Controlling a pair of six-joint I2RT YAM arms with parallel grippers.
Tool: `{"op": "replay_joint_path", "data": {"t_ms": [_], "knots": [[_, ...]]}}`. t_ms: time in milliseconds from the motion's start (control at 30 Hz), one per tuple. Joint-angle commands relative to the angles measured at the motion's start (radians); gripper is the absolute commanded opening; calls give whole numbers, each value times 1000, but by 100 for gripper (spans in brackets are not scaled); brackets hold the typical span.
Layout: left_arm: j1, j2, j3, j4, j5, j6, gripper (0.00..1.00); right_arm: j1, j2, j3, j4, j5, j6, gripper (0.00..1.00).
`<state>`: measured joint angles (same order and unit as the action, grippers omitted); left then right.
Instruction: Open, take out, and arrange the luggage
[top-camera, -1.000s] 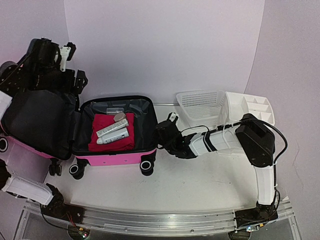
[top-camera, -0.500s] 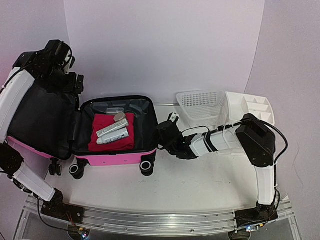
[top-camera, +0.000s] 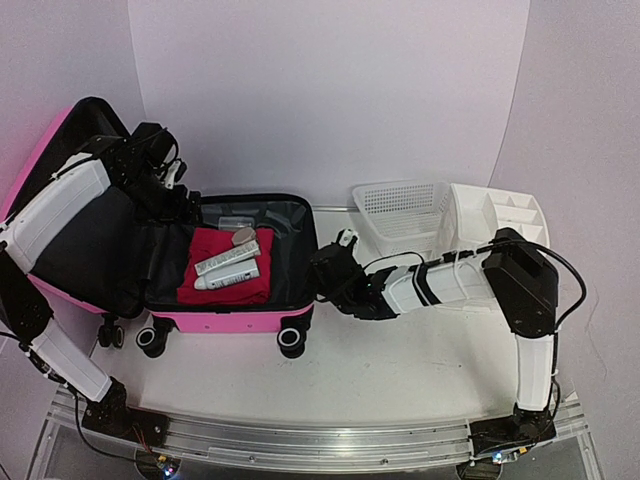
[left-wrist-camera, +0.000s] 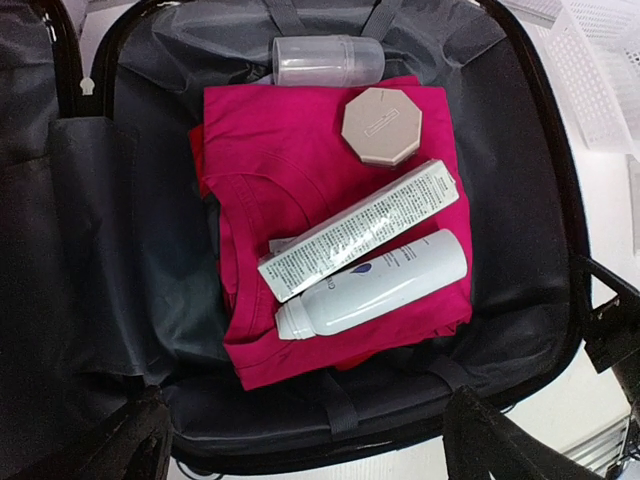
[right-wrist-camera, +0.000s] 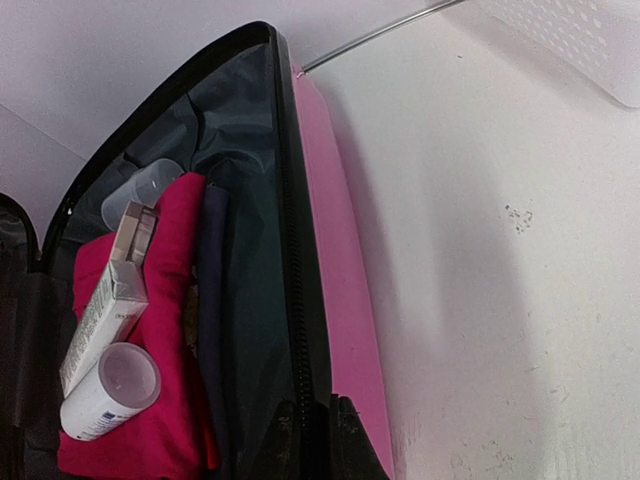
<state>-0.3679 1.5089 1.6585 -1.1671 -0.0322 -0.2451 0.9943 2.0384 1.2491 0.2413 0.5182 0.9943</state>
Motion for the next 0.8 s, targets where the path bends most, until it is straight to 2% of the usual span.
{"op": "replay_joint_path", "data": {"t_ms": [0, 233, 633, 700, 767], "knots": [[-1, -12, -45, 112, 77, -48, 94, 82, -48, 52, -156, -12, 115, 0], [-4, 18, -117, 181, 171, -84, 92, 145, -27, 160, -296, 113, 190, 0], [-22, 29, -172, 234, 199, -88, 92, 207, 17, 256, -313, 85, 163, 4], [-26, 28, -175, 239, 203, -88, 92, 207, 15, 255, -313, 73, 141, 9], [-28, 25, -181, 242, 205, -87, 92, 208, -1, 237, -313, 87, 89, 18]]}}
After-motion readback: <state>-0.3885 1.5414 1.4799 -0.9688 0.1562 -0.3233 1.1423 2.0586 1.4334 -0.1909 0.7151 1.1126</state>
